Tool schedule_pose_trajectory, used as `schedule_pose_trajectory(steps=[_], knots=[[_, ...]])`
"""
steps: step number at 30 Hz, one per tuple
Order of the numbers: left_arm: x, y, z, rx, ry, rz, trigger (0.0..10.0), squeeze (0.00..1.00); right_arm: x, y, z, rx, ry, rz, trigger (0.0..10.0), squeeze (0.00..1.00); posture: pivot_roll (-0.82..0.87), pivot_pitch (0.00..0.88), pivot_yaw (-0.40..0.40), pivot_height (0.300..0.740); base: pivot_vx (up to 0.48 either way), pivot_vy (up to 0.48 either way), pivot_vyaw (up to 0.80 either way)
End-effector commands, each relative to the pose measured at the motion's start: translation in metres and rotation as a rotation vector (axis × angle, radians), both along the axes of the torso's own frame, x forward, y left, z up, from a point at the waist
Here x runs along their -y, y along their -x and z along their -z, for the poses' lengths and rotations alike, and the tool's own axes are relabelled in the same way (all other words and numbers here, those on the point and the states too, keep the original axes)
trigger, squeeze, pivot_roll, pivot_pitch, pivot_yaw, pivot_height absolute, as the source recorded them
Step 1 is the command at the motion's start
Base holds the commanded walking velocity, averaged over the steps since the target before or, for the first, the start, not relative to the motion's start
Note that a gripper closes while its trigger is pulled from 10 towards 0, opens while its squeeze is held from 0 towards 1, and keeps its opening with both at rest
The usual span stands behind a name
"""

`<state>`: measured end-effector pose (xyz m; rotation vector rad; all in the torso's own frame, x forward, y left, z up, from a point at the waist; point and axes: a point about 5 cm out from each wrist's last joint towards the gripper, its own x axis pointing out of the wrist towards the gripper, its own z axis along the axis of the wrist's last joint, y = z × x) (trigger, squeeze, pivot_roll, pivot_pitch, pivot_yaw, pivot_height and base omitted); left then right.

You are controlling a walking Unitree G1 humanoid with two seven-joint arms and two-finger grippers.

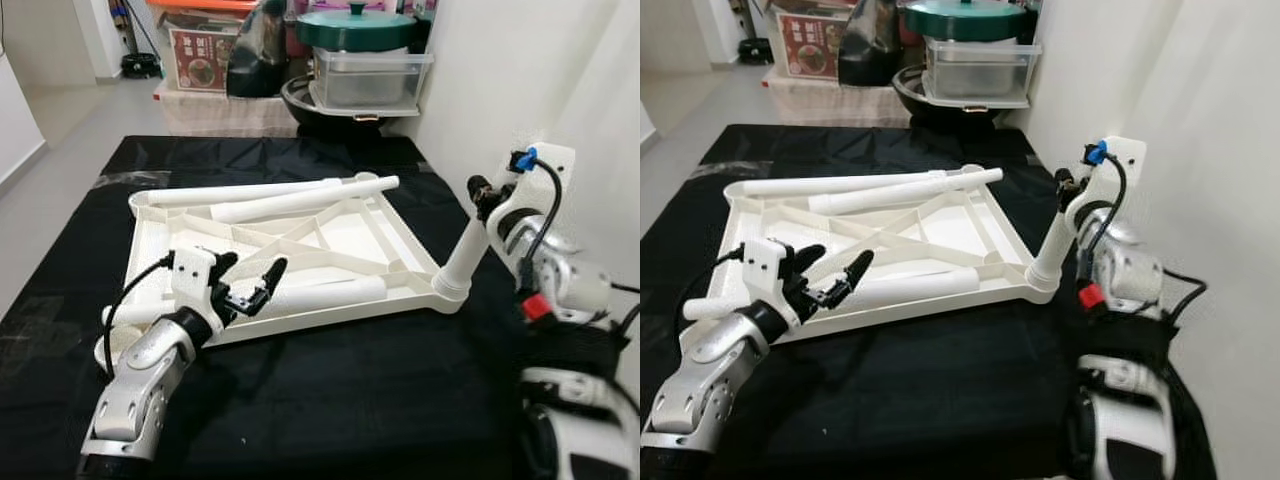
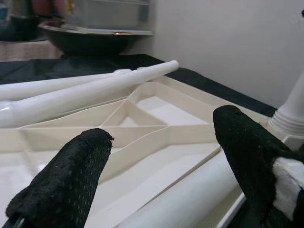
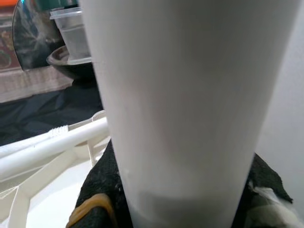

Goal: Building children table

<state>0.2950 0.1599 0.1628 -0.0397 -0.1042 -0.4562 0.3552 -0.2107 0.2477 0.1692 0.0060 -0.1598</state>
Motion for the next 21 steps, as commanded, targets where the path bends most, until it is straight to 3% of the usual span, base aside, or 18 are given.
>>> schedule_pose_trajectory(steps=[1,3,5,7,8,10,11,12,13,16,18,21], knots=[[0.001,0.0,0.002,-0.01,-0.005,0.01,10.0,0.0,-0.024,0.007,-0.015,0.063,-0.009,-0.092,10.0,0.0,0.0,0.0,-0.088,0.74,0.0,0.0,0.0],[0.001,0.0,0.002,-0.01,-0.005,0.01,10.0,0.0,-0.024,0.007,-0.015,0.063,-0.009,-0.092,10.0,0.0,0.0,0.0,-0.088,0.74,0.0,0.0,0.0],[0.002,0.0,0.003,-0.013,-0.004,0.012,10.0,0.0,-0.037,0.009,-0.021,0.094,0.023,-0.145,10.0,0.0,0.0,0.0,-0.092,0.74,0.0,0.0,0.0],[0.002,0.0,0.003,-0.014,-0.003,0.013,10.0,0.0,-0.035,0.008,-0.025,0.122,0.026,-0.147,10.0,0.0,0.0,0.0,-0.093,0.74,0.0,0.0,0.0],[0.003,0.0,0.004,-0.015,-0.001,0.014,10.0,0.0,-0.029,0.007,-0.03,0.144,0.027,-0.149,10.0,1.0,-0.01,0.0,-0.094,0.74,0.0,0.0,0.0],[0.004,0.0,0.004,-0.017,0.003,0.018,10.0,0.0,-0.024,0.004,-0.037,0.155,0.031,-0.159,10.0,1.0,-0.01,0.0,-0.094,0.74,0.0,0.0,0.0],[0.004,0.0,0.005,-0.018,0.004,0.019,10.0,0.0,-0.021,0.003,-0.042,0.163,0.038,-0.175,10.0,0.42,-0.01,0.0,-0.094,0.74,0.0,0.0,0.0],[0.004,0.0,0.005,-0.018,0.004,0.019,10.0,0.0,-0.021,0.003,-0.042,0.163,0.038,-0.175,10.0,0.42,-0.01,0.0,-0.094,0.74,0.0,0.0,0.0],[0.004,0.001,0.005,-0.018,0.004,0.02,10.0,0.0,-0.02,0.002,-0.047,0.171,0.051,-0.197,10.0,0.0,-0.01,0.0,-0.094,0.74,0.0,0.0,0.0],[0.004,0.001,0.005,-0.019,0.004,0.021,10.0,0.0,-0.015,0.003,-0.057,0.184,0.103,-0.261,10.0,0.0,-0.01,0.0,-0.094,0.74,0.0,0.0,0.0],[0.004,0.001,0.005,-0.02,0.002,0.022,10.0,0.0,-0.011,0.004,-0.058,0.15,0.173,-0.428,10.0,0.0,-0.01,0.0,-0.091,0.74,0.0,0.0,0.0],[0.004,0.0,0.005,-0.019,0.002,0.024,10.0,0.0,-0.007,0.005,-0.053,0.114,0.222,-0.53,10.0,0.0,-0.01,0.0,-0.094,0.74,0.0,0.0,0.0]])
